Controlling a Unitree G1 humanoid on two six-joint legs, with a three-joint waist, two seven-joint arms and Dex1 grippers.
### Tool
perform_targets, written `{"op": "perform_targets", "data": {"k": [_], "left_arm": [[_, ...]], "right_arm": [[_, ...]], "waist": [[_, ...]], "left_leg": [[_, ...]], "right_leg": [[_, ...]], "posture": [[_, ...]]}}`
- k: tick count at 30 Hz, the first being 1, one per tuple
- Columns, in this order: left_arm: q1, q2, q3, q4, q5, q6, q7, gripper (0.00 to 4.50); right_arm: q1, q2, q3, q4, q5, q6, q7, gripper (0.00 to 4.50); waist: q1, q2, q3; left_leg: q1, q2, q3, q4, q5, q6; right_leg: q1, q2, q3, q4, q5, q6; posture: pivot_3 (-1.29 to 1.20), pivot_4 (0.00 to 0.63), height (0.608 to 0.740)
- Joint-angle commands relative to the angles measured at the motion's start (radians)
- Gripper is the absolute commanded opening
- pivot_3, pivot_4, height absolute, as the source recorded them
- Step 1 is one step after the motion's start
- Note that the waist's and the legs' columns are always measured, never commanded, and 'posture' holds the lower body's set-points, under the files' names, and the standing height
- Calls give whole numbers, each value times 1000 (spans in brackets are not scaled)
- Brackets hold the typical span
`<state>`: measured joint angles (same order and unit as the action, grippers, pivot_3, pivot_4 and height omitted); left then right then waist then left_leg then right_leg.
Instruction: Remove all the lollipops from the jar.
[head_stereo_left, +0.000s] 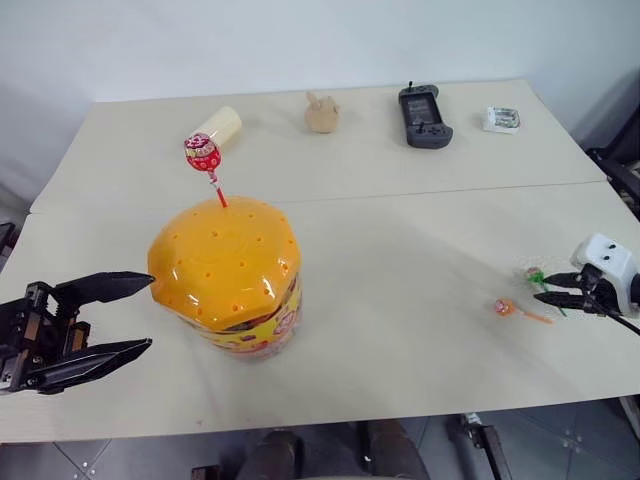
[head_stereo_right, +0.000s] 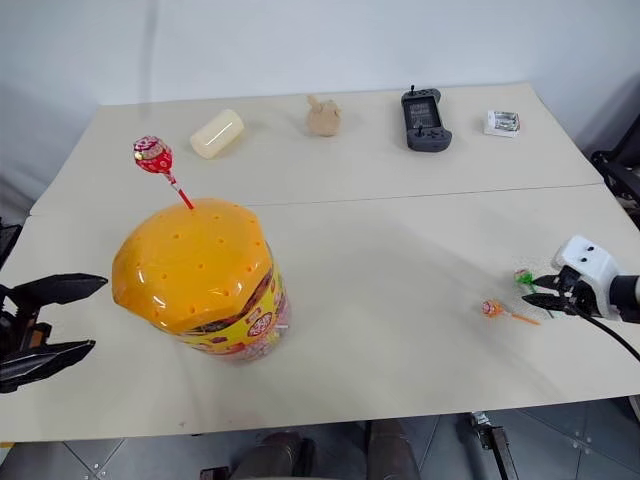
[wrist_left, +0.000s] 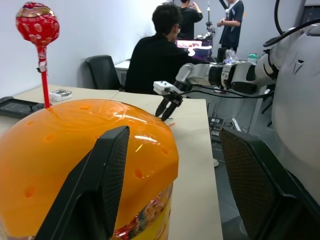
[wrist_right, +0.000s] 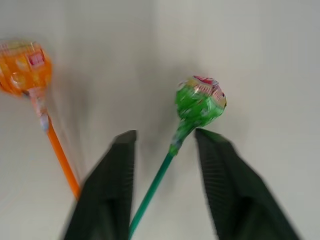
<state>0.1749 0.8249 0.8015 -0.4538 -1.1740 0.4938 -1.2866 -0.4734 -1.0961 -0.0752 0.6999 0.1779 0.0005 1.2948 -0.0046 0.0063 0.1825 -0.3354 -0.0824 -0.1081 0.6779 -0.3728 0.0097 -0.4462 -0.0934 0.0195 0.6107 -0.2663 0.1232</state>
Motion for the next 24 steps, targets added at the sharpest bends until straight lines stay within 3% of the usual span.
{"op": "perform_targets", "data": {"k": [1,3,10,16,24], "left_arm": [[-9,-12,39,16,-27,-6,35,3047],[-16,-32,59,49,-29,-14,71,3047],[36,-93,117,138,1,-18,185,3047],[83,-152,144,152,18,-51,207,3047],[107,-185,141,134,22,-75,216,3047]], "right_arm": [[-43,33,-89,-99,150,0,125,3206],[-104,77,-94,-213,238,101,159,3786],[-362,327,-19,-582,462,494,-2,3786],[-590,599,91,-672,516,750,-220,3786],[-728,836,159,-672,518,837,-357,3786]], "waist": [[-3,0,0],[-6,2,1],[-21,4,3],[-21,4,2],[-23,-2,-1]], "left_leg": [[0,0,0,0,0,0],[0,1,0,1,-1,0],[-1,8,-3,2,-4,-5],[-4,10,-5,2,-6,-7],[-17,8,-8,7,-6,-7]], "right_leg": [[0,0,0,0,0,0],[0,1,0,0,0,0],[0,7,1,-1,-1,-3],[-3,9,3,0,-2,-5],[-16,8,-7,8,0,-8]], "posture": [[0,150,740],[0,150,740],[0,150,740],[0,150,740],[0,150,740]]}}
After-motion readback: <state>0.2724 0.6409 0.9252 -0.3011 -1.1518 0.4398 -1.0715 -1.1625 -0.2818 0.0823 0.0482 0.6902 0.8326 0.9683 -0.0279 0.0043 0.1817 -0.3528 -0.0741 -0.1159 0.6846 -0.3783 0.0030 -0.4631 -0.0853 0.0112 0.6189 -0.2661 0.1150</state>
